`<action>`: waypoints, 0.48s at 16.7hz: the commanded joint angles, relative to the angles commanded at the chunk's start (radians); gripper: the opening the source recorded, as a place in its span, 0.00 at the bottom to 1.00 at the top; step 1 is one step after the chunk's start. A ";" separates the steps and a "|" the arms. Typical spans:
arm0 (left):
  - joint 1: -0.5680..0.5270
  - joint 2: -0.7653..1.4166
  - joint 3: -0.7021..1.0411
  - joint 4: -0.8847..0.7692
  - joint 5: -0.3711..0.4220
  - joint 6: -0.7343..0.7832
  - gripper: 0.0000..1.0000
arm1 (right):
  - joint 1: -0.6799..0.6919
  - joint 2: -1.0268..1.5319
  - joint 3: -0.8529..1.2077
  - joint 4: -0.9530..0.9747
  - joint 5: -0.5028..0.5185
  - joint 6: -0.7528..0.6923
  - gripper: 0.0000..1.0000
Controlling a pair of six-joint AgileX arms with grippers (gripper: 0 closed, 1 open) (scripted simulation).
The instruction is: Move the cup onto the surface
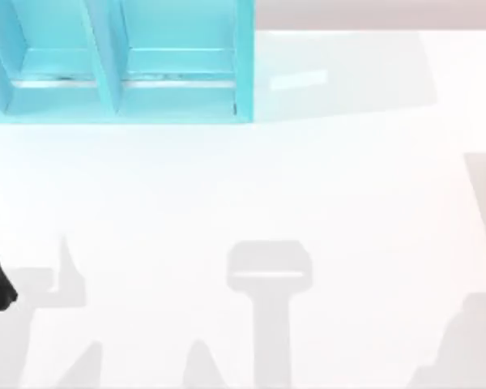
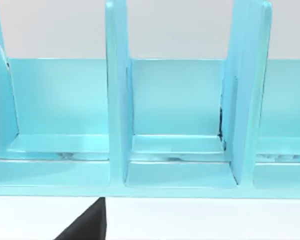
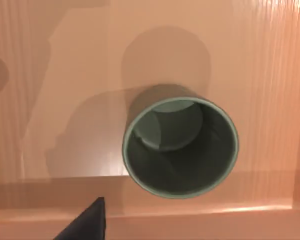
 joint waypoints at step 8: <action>0.000 0.000 0.000 0.000 0.000 0.000 1.00 | -0.060 0.154 0.124 -0.119 0.000 -0.058 1.00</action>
